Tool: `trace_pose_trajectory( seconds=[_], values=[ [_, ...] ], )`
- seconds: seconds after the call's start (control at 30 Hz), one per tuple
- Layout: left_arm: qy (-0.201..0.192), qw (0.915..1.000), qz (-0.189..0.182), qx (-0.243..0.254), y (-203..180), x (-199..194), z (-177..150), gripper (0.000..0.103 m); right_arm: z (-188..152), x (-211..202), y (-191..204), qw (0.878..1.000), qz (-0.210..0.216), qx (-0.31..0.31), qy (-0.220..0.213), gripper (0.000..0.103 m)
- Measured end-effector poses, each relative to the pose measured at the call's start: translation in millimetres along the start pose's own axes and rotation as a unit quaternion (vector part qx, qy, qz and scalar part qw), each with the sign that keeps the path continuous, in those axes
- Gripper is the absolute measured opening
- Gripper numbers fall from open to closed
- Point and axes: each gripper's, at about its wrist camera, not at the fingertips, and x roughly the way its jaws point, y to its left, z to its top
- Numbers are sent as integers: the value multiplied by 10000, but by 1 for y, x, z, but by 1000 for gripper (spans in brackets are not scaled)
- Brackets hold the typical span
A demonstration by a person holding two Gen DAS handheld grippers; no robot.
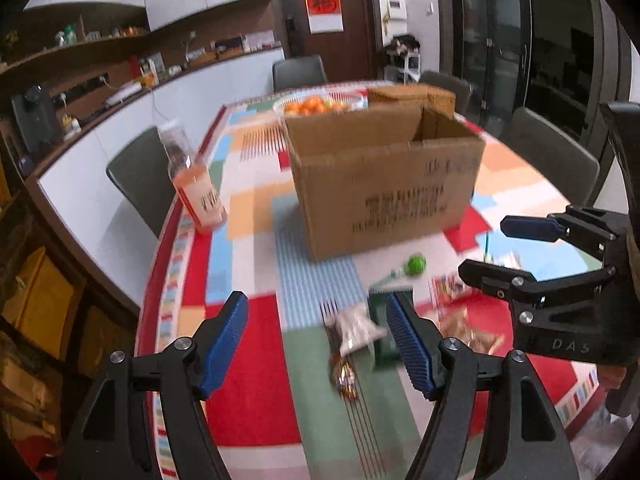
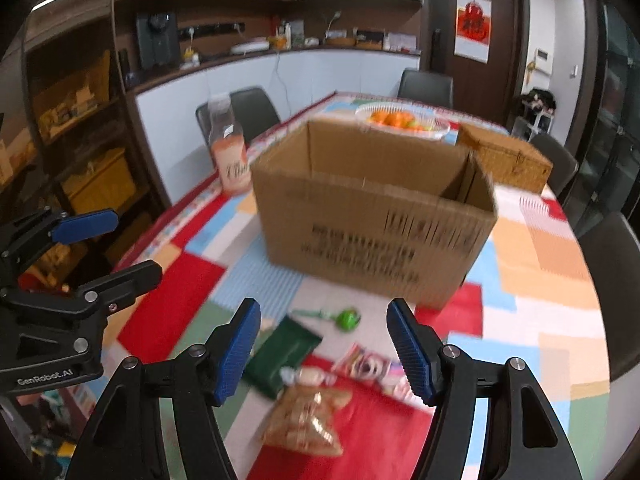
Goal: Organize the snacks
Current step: 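Grasp the wrapped chocolate with the left tool while the right tool grasps the gold biscuit bag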
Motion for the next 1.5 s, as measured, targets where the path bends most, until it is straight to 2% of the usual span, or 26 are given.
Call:
trace_pose_trajectory(
  seconds=[0.4, 0.7, 1.17, 1.23, 1.33, 1.37, 1.5],
  values=[
    [818, 9963, -242, -56, -6, 49, -45, 71, -49, 38, 2, 9953, 100, 169, 953, 66],
    [1151, 9930, -265, -73, -6, 85, -58, 68, -63, 63, 0, 9910, -28, 225, 1321, 66],
    [1459, 9881, -381, -313, -8, 112, -66, 45, -72, 79, -2, 9867, 23, 310, 1593, 65],
    [1430, 9884, -392, -318, -8, 112, -66, 41, -74, 82, -3, 9856, 86, 372, 1650, 61],
    [1424, 9882, -446, -350, -8, 112, -67, 29, -78, 85, -3, 9842, 137, 394, 1723, 50],
    [1426, 9881, -457, -356, -8, 111, -66, 26, -78, 84, -2, 9845, 124, 375, 1709, 49],
    [1439, 9878, -475, -367, -11, 108, -68, 24, -79, 82, 1, 9854, 138, 347, 1661, 43]
  ],
)
